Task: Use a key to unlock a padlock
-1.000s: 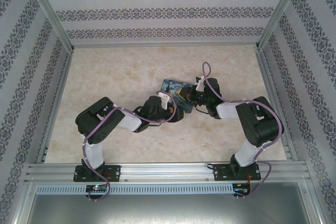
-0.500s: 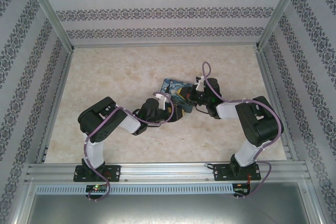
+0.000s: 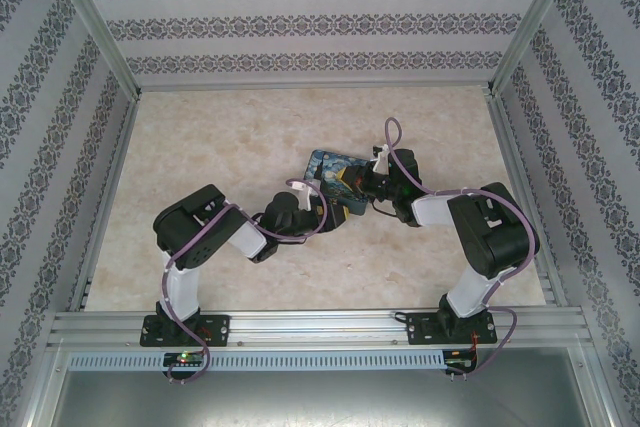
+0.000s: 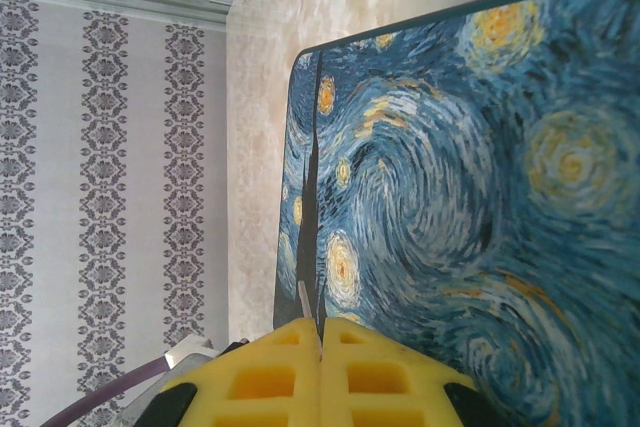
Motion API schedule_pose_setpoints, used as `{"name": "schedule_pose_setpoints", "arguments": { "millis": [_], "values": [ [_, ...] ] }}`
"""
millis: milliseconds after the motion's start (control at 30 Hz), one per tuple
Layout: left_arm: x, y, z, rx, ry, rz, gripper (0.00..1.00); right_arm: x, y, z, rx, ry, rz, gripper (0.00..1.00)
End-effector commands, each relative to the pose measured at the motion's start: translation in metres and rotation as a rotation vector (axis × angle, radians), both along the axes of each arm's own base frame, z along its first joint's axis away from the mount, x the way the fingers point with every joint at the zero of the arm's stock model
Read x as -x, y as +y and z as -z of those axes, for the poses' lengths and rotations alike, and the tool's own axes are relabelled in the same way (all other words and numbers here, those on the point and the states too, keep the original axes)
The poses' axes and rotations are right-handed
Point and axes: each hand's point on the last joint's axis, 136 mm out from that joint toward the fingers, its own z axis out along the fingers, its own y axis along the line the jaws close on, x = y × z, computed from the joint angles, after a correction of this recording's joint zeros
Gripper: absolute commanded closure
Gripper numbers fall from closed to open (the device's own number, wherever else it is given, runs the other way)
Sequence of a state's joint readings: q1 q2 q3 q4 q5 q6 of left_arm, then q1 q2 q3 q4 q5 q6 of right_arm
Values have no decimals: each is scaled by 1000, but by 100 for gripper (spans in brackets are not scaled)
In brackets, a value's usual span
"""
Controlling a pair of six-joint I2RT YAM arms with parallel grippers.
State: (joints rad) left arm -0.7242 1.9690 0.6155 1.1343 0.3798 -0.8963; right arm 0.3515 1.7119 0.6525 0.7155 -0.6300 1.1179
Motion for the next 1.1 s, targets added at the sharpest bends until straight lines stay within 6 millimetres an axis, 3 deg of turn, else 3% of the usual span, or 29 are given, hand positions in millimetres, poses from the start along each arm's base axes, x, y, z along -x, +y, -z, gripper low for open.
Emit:
{"name": "schedule_pose_setpoints", "arguments": {
  "millis": [0, 400, 767, 1067],
  "values": [
    [-5, 6, 16, -15, 34, -60, 34, 7, 4, 15, 22, 29, -26, 100],
    [-3, -1, 36, -33, 64, -108, 39, 8, 4, 17, 22, 38, -23, 100],
    [-3, 10, 57, -72, 107, -205, 55, 12, 3, 13, 21, 38, -17, 100],
    [-5, 6, 51, -57, 102, -205, 69, 11, 3, 10, 20, 35, -17, 100]
  ]
}}
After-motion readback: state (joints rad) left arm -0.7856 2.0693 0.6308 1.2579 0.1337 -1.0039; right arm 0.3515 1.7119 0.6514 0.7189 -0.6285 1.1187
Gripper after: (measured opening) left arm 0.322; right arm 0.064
